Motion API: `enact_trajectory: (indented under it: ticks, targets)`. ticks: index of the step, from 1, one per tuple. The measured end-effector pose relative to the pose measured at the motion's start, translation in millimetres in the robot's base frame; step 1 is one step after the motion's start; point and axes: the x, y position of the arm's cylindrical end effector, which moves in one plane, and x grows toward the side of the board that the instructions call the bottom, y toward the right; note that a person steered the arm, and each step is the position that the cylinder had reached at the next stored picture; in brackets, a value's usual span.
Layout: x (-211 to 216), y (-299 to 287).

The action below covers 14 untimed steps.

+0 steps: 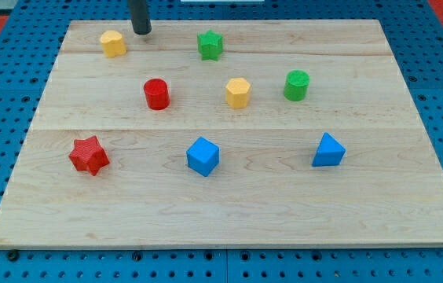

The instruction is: Move the green star to the right of the yellow hexagon

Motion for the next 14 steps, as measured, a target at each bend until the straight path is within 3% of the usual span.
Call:
enact_trajectory:
  ticks: [3,4,5,6,7,8,10,11,13,14]
  targets:
    - [-4,6]
    - [47,64]
    - [62,81]
    - [37,61]
    - [31,108]
    - [45,151]
    - [73,174]
    - [53,185]
    - [128,169]
    - [138,195]
